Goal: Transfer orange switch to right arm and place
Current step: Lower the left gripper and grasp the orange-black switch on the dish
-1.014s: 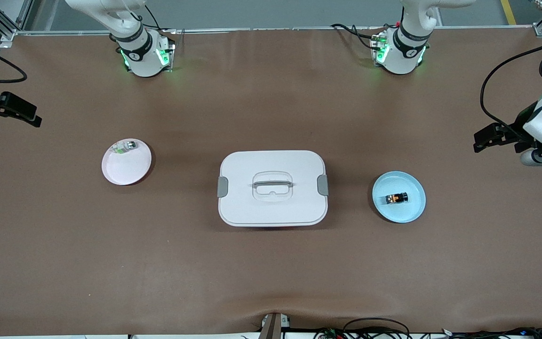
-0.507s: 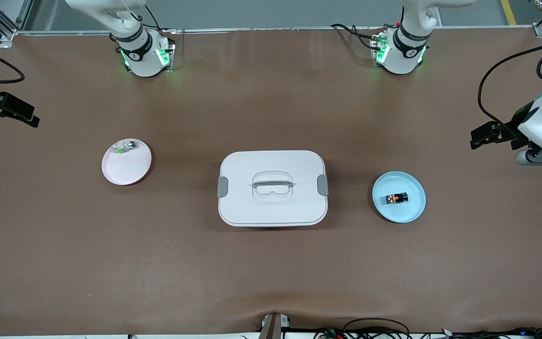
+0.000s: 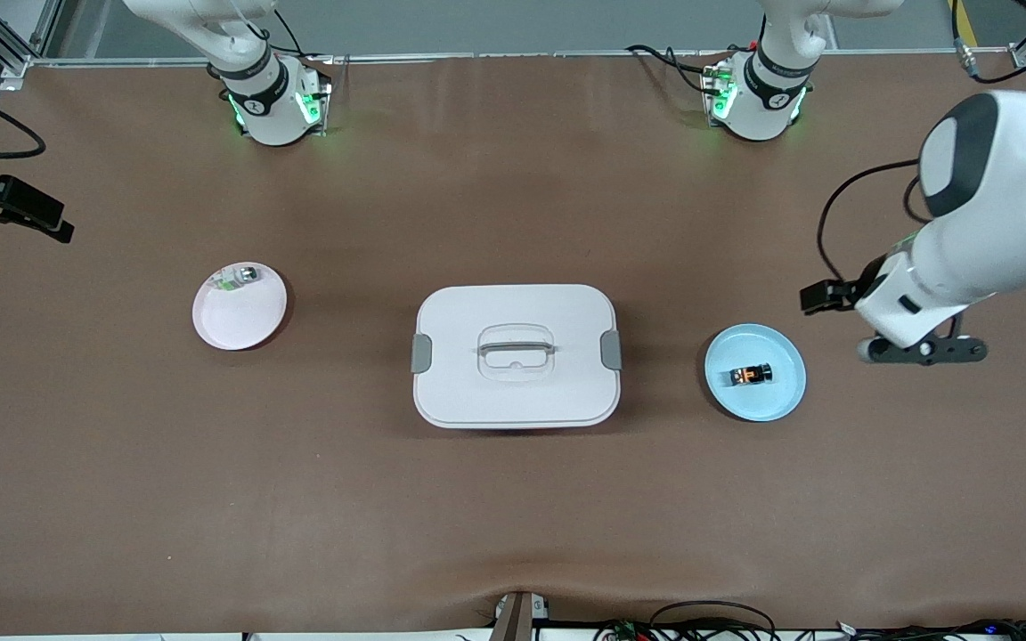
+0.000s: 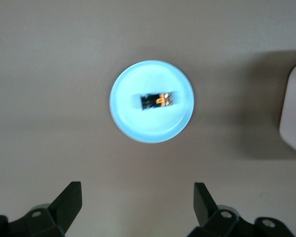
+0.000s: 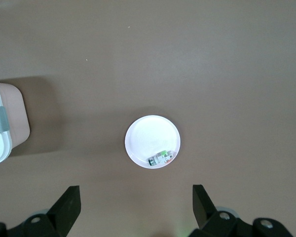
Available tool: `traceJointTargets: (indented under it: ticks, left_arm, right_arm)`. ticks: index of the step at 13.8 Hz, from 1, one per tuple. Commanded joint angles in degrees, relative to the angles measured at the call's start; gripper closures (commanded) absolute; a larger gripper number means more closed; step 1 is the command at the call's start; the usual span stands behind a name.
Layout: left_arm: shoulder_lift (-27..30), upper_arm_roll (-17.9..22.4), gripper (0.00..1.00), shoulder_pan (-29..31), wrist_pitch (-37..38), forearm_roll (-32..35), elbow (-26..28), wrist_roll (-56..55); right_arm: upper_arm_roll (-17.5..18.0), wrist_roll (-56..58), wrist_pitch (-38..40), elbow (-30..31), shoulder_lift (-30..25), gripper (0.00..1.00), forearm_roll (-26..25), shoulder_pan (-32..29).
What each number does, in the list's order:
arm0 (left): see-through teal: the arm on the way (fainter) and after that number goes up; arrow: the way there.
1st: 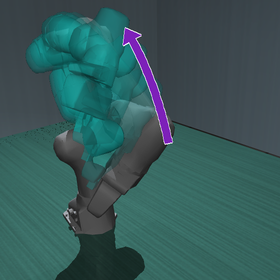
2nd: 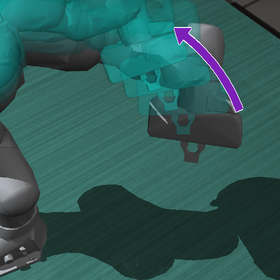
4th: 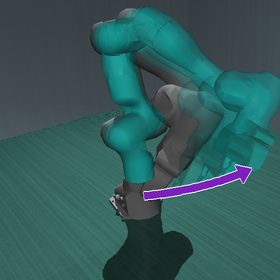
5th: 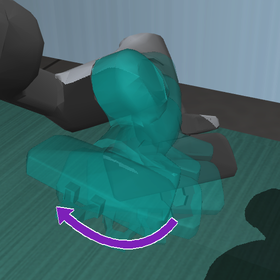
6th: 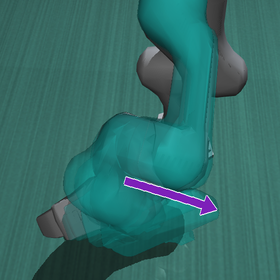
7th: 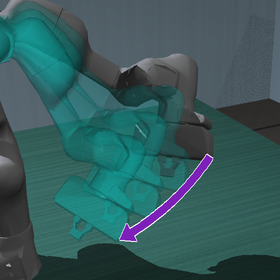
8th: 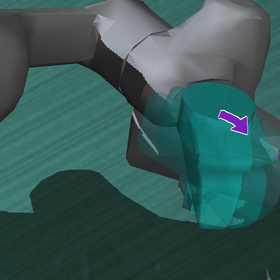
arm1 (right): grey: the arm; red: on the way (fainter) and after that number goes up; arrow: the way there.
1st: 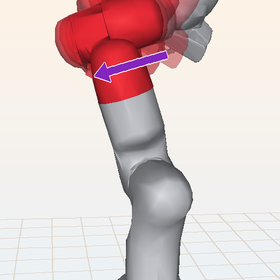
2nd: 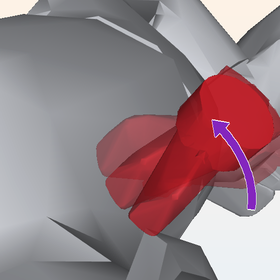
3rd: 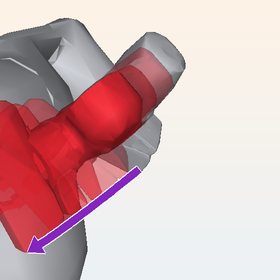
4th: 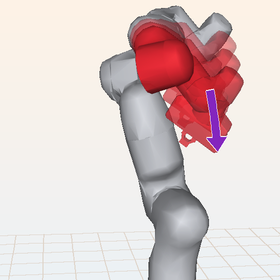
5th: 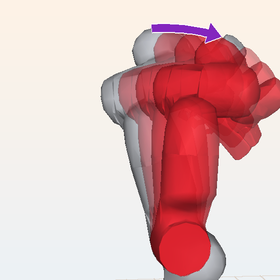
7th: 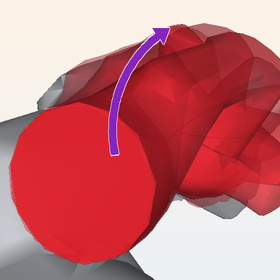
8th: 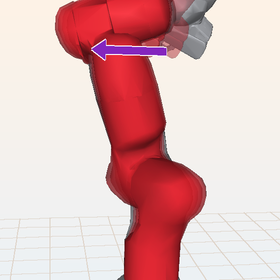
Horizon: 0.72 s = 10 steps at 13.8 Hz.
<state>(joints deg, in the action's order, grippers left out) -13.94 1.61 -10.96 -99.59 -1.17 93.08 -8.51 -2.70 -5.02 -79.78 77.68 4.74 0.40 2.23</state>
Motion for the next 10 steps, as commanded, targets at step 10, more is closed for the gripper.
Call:
traceJointTargets:
  ticks: [10]
  left_arm:
    - [-9.53,-0.12,0.0,-2.66,-17.11,-0.59,6.13,-3.97]
  right_arm:
    - [0.24,-0.43,-0.64,1.33,-1.4,0.0,-0.14,0.15]
